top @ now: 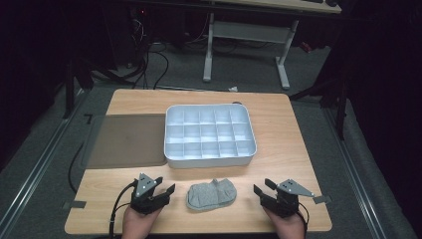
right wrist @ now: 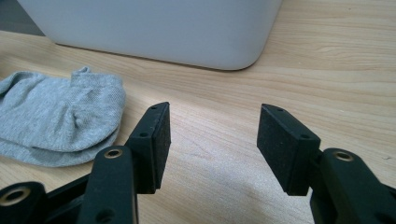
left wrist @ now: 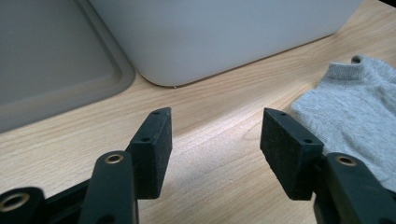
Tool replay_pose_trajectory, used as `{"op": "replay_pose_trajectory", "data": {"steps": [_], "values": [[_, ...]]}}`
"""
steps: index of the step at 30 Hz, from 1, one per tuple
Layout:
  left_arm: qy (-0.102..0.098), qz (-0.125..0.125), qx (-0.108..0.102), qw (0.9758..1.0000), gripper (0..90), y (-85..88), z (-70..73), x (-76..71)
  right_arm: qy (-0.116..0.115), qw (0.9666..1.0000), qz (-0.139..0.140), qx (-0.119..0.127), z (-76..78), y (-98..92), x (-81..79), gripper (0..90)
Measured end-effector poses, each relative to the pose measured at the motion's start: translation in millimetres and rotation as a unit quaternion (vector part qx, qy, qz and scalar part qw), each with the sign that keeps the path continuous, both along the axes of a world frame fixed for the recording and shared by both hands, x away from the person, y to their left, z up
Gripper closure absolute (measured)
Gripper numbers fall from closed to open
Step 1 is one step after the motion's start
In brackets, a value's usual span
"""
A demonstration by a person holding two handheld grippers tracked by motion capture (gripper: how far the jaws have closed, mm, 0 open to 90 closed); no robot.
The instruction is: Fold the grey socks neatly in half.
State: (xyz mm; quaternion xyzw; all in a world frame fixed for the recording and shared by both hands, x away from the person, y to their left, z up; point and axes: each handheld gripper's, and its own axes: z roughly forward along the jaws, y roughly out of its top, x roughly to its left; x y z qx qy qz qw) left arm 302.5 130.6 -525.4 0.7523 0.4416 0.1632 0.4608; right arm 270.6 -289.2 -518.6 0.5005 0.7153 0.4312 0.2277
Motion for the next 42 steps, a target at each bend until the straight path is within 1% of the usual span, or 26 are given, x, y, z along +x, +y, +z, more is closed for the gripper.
{"op": "replay_pose_trajectory", "data": {"steps": [2,8,13,14,16,20,23,26,28,29,32,33,34,37,40,41,42], "values": [[0.003,0.001,-0.007,1.0,43.7,0.5,0.2,-0.1,0.001,1.0,0.001,-0.001,0.9,1.3,-0.2,45.6],[-0.001,0.0,0.003,1.0,43.4,0.4,0.1,-1.1,0.001,0.9999,0.013,-0.006,0.8,5.1,1.3,45.7],[-0.004,-0.002,0.006,1.0,42.7,-1.3,0.1,-1.6,-0.001,0.9997,0.022,-0.014,1.3,12.0,1.4,45.4],[-0.006,-0.005,0.01,0.9999,42.6,-2.2,-0.1,-2.4,-0.002,0.9996,0.024,-0.016,1.6,13.4,1.6,45.7],[-0.007,-0.006,0.011,0.9999,42.3,-2.6,-0.1,-2.9,-0.003,0.9995,0.028,-0.016,1.8,14.8,1.8,47.1],[-0.003,-0.016,0.01,0.9998,39.8,-5.0,-0.4,-5.0,0.008,0.9991,0.039,-0.014,1.4,22.7,2.9,48.7],[-0.001,-0.02,0.009,0.9998,39.2,-6.3,0.3,-6.0,0.007,0.9987,0.05,-0.013,3.6,29.7,2.9,49.1],[-0.004,-0.026,0.006,0.9996,38.9,-11.2,2.0,-9.0,0.004,0.9978,0.065,-0.013,7.7,38.5,3.3,49.8],[-0.006,-0.029,0.006,0.9996,38.9,-12.7,2.2,-9.7,0.003,0.9977,0.067,-0.014,9.3,41.7,3.5,50.4],[-0.006,-0.034,0.007,0.9994,38.9,-16.1,2.7,-11.3,0.001,0.9972,0.073,-0.016,12.7,47.0,4.6,52.0],[-0.003,-0.044,0.002,0.999,38.9,-20.2,2.9,-12.7,-0.001,0.9967,0.079,-0.018,15.6,54.3,7.0,52.9],[-0.001,-0.045,-0.001,0.999,39.0,-21.9,2.8,-13.4,-0.001,0.9966,0.081,-0.015,16.1,56.6,7.9,52.8],[-0.001,-0.045,-0.001,0.999,39.1,-21.9,2.8,-13.4,-0.001,0.9966,0.081,-0.015,16.1,56.6,7.9,52.8],[-0.004,-0.054,0.003,0.9985,39.2,-28.6,3.4,-16.2,-0.002,0.9958,0.09,-0.017,17.6,66.0,10.2,53.9],[-0.002,-0.066,-0.003,0.9978,40.8,-34.5,3.6,-18.7,0.0,0.9954,0.094,-0.018,17.6,70.5,10.8,55.7],[-0.001,-0.07,-0.003,0.9976,42.9,-37.0,3.5,-19.5,-0.001,0.9954,0.094,-0.019,16.7,71.0,10.7,57.1],[0.0,-0.074,-0.001,0.9973,44.8,-39.4,3.4,-20.4,0.003,0.9954,0.093,-0.02,15.7,71.0,10.3,58.2]]}}
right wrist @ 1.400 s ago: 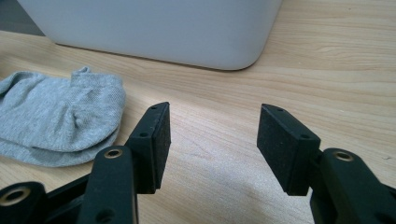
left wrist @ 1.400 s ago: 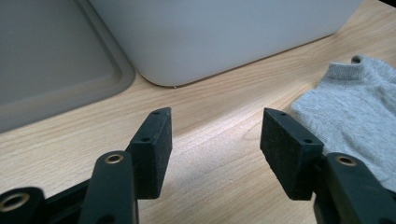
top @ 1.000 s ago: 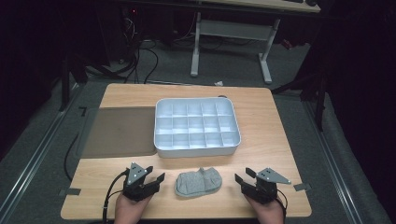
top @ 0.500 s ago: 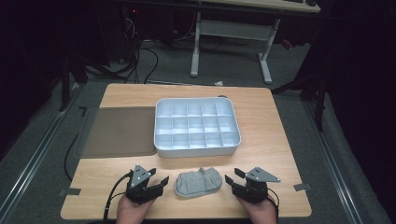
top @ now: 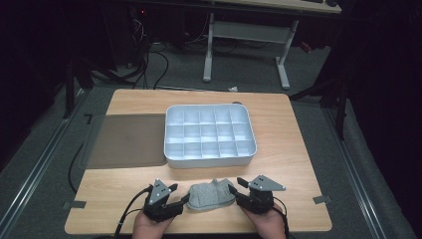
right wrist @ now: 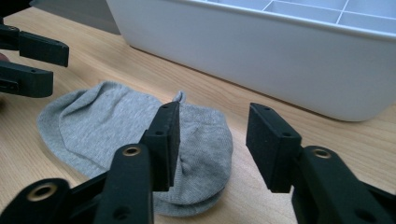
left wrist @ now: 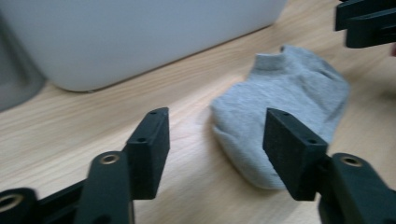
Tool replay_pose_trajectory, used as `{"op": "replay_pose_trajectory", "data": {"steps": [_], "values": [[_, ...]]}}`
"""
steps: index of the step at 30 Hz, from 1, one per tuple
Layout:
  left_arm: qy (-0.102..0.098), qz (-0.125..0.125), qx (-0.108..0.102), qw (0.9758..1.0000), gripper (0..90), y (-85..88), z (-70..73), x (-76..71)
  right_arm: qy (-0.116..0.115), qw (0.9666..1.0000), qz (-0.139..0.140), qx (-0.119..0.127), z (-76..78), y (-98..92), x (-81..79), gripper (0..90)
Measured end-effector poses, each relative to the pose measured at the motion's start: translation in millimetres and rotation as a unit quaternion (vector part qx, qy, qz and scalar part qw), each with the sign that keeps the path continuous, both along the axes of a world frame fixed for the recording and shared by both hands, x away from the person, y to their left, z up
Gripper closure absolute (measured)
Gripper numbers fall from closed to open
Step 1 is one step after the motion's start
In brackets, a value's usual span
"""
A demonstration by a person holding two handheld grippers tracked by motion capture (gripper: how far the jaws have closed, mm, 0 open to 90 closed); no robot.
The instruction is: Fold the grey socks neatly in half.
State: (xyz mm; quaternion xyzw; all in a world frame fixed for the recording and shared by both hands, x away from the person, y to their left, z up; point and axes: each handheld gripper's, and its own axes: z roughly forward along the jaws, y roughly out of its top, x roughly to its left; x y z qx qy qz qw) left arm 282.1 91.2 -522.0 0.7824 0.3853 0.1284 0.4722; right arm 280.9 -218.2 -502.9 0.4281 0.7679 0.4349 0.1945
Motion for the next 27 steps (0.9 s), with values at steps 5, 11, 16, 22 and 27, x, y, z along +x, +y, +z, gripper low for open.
{"op": "replay_pose_trajectory", "data": {"steps": [5,11,16,22,27], "values": [[0.0,-0.013,0.01,0.9999,51.6,-9.6,-2.2,-2.9,0.025,0.9996,-0.009,0.007,-6.6,-5.2,0.1,62.8],[0.002,-0.021,0.026,0.9994,52.9,-15.8,-5.7,-3.6,0.056,0.9983,-0.016,0.0,-14.9,-0.9,1.0,58.1],[0.006,-0.022,0.037,0.9991,53.3,-17.0,-8.1,-3.3,0.078,0.9967,-0.015,-0.02,-21.8,3.6,3.4,56.9],[0.004,-0.02,0.06,0.998,54.4,-16.9,-10.1,-3.6,0.083,0.996,-0.009,-0.032,-25.6,7.4,3.2,59.1],[0.007,-0.013,0.081,0.9966,55.4,-14.2,-10.9,-3.3,0.078,0.9963,-0.004,-0.036,-26.2,10.5,1.2,66.1]]}}
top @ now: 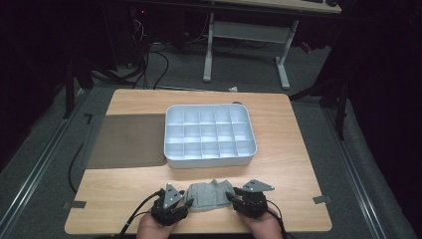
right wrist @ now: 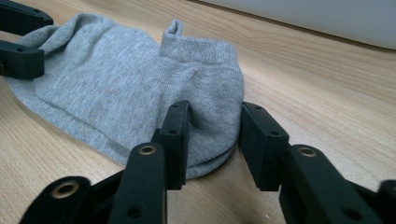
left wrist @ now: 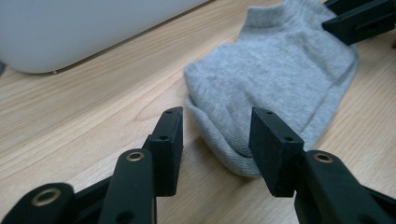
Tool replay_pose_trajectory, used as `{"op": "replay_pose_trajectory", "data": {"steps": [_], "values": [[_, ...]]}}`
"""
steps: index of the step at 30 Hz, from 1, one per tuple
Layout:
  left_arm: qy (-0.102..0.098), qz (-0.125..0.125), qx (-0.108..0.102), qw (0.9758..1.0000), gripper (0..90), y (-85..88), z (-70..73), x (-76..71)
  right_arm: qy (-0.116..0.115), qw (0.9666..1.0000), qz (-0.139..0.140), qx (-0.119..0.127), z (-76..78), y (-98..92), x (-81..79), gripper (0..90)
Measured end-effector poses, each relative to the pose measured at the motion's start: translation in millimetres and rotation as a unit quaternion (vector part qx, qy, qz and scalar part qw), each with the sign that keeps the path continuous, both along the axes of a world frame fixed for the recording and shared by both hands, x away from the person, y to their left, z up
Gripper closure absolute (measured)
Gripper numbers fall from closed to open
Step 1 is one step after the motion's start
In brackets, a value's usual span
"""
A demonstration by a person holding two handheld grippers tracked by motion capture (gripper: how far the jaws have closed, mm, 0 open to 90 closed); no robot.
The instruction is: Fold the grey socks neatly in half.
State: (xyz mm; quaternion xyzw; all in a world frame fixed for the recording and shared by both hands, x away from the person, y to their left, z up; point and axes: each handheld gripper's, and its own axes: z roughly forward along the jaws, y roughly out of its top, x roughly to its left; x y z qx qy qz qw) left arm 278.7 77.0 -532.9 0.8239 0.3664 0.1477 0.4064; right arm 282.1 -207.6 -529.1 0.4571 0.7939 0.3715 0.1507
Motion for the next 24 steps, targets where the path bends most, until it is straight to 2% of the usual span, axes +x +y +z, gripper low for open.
{"op": "replay_pose_trajectory", "data": {"steps": [5,12,18,21,24], "values": [[-0.004,0.004,0.009,0.9999,55.8,3.1,-0.4,0.5,0.001,1.0,0.002,0.0,0.0,0.7,-0.3,71.7],[0.0,0.009,0.008,0.9999,55.7,7.4,-0.4,1.4,0.003,0.9999,0.017,0.001,0.3,2.9,-1.2,82.7],[-0.005,0.006,0.009,0.9999,56.1,6.8,1.2,0.5,-0.005,0.9998,0.02,-0.001,0.6,3.5,-3.6,84.6],[-0.025,0.008,-0.007,0.9996,57.8,8.5,8.2,-2.4,-0.008,0.9997,0.021,-0.001,1.3,3.4,-4.8,84.8],[-0.029,0.009,-0.046,0.9985,58.4,7.6,18.6,-3.0,-0.013,0.9997,0.021,0.003,2.2,3.4,-5.6,84.8]]}}
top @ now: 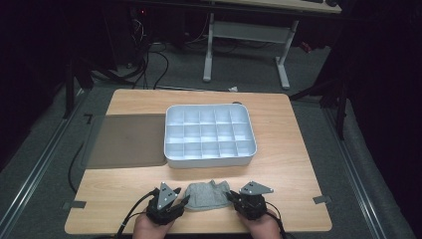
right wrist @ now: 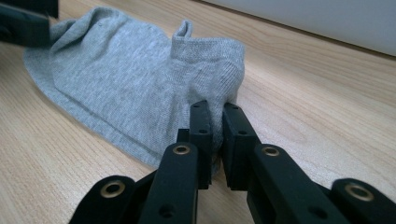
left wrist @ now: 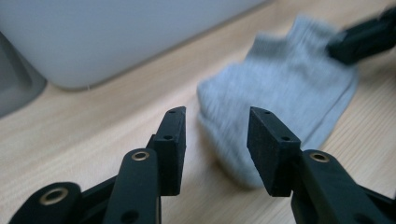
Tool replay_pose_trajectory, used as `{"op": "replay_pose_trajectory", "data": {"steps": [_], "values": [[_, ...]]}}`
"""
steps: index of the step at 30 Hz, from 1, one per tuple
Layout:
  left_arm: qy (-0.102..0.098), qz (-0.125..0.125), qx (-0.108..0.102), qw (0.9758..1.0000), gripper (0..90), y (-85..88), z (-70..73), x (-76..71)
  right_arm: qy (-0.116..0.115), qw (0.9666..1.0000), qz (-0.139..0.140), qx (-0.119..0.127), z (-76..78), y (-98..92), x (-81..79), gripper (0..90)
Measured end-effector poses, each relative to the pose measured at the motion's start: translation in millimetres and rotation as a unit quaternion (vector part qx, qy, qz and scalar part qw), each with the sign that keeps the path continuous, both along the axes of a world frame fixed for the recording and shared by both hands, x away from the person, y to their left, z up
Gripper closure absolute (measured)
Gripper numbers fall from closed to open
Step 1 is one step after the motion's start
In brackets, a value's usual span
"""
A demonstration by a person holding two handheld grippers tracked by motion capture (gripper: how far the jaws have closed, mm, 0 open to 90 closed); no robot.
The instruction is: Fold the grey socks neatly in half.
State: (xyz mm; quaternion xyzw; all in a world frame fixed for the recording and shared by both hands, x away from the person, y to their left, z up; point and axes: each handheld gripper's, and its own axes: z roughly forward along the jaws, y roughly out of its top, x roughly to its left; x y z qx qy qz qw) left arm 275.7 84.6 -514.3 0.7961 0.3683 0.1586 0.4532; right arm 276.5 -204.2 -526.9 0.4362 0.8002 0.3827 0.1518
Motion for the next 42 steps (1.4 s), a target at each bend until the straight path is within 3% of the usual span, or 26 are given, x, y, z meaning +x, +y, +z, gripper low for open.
{"op": "replay_pose_trajectory", "data": {"steps": [3,5,7,10,13,18,21,27,33,42], "values": [[0.014,-0.026,-0.017,0.9994,66.5,-14.2,5.7,1.8,-0.004,1.0,0.002,0.0,0.4,0.0,-0.2,84.8],[0.008,-0.036,-0.009,0.9993,79.1,-28.4,7.0,1.3,-0.005,1.0,0.003,0.001,0.7,-0.3,0.0,84.8],[0.003,-0.042,0.008,0.9991,86.0,-44.3,5.4,3.4,-0.006,1.0,0.002,0.003,1.5,-0.4,-0.8,84.9],[0.011,-0.049,0.015,0.9986,86.5,-58.1,2.9,7.6,-0.009,0.9999,0.002,0.004,1.7,-0.5,-1.2,84.8],[0.02,-0.04,0.038,0.9983,85.9,-78.1,-4.5,16.5,-0.008,0.9999,0.001,0.008,1.9,-1.8,-0.9,84.9],[0.028,-0.032,0.068,0.9968,87.8,-87.0,-14.5,21.2,-0.011,0.9998,-0.001,0.015,2.5,-5.1,-0.8,84.9],[0.012,-0.029,0.08,0.9963,88.5,-91.0,-15.3,18.4,-0.014,0.9996,-0.002,0.023,4.2,-6.7,-0.8,85.1],[0.001,-0.024,0.091,0.9956,88.4,-97.5,-15.8,17.8,-0.03,0.9988,-0.005,0.038,9.2,-8.1,-1.5,85.3],[-0.024,-0.024,0.111,0.9933,88.4,-107.9,-17.4,16.5,-0.048,0.9961,-0.001,0.074,14.8,-9.2,-2.3,85.6],[-0.022,-0.024,0.108,0.9936,88.1,-111.5,-17.3,18.4,-0.055,0.9955,-0.006,0.077,16.4,-9.6,-2.3,85.5]]}}
